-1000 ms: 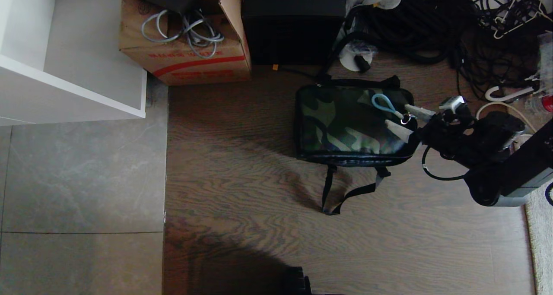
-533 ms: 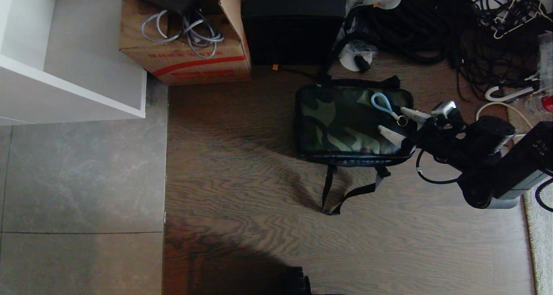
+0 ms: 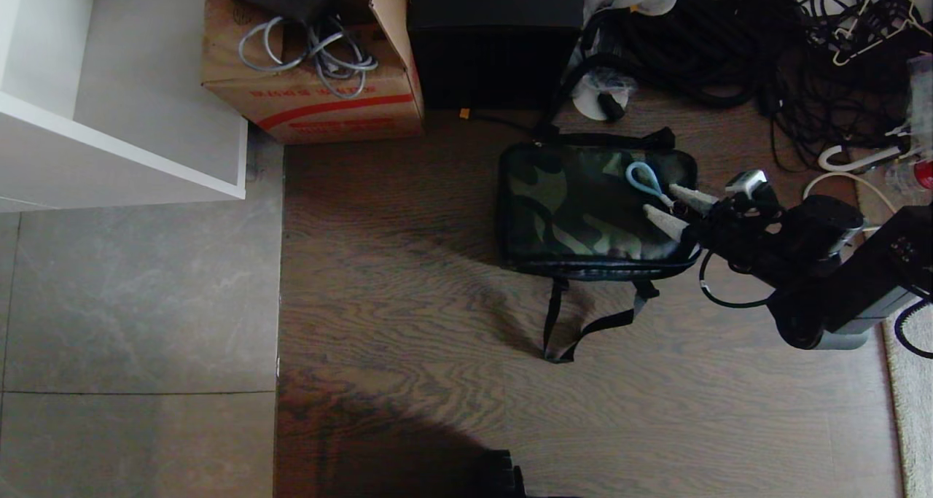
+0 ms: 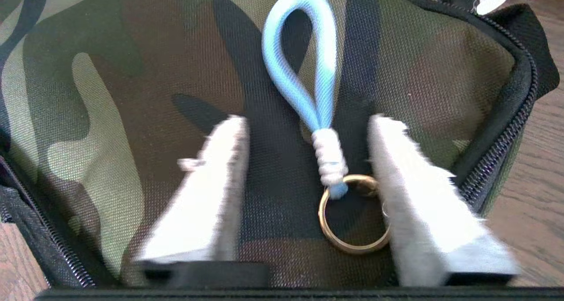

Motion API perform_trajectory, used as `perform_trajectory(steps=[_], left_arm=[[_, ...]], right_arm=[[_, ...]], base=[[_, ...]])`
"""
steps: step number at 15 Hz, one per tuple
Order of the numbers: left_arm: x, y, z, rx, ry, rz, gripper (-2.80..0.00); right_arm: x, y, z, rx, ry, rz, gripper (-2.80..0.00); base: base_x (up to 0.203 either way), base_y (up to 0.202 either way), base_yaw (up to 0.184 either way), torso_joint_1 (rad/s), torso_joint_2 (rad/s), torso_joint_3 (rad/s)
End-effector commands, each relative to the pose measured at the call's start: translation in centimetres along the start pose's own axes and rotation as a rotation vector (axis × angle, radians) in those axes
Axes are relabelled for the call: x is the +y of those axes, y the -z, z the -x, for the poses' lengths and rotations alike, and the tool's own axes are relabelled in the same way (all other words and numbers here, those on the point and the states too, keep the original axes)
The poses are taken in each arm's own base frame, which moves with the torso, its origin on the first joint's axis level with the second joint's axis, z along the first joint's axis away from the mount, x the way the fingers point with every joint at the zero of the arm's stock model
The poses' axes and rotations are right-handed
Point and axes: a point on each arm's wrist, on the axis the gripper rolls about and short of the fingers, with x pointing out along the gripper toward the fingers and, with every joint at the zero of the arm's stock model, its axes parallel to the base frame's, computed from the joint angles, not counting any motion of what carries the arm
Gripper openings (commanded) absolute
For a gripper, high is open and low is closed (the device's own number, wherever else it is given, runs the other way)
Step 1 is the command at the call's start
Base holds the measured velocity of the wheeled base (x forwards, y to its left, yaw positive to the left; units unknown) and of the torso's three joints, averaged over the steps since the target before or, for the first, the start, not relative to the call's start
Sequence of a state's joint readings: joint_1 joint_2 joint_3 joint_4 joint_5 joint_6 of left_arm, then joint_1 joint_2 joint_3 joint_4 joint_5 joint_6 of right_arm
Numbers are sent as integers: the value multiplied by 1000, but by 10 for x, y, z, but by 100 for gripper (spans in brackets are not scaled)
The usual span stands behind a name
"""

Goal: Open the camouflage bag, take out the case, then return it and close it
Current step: Open the top of the storage box

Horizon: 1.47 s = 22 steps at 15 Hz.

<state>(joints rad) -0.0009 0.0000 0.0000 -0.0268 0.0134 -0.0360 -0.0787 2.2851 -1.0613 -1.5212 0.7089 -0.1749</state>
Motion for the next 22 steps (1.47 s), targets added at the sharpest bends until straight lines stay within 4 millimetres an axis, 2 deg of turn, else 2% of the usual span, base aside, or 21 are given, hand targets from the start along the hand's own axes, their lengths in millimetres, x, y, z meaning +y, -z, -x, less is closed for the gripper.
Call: perform_trajectory(steps=[1,7,9,13,18,22], left_arm=[[0,2,0,5,-1,1,-280],[0,2,0,5,-1,1,-280],[0,2,0,5,-1,1,-280],[0,2,0,5,-1,1,-280],[0,2,0,5,-1,1,-280],[0,2,0,5,0,1,-280]], right_arm=[[0,-1,0,-7,-4,8,-280],[0,-4,-1,-14,-1,6,-280],[-2,-11,-1,-29,2,16,-280],[-15,-38,2,-71,26,-31,-280],[-27,-42,4,-70,49,-28,-280],[-39,-45,3,-69,89,-100,-280]], base=[[0,0,0,0,0,0],[0,0,0,0,0,0],[0,0,0,0,0,0],[0,0,0,0,0,0],[0,0,0,0,0,0],[0,0,0,0,0,0]])
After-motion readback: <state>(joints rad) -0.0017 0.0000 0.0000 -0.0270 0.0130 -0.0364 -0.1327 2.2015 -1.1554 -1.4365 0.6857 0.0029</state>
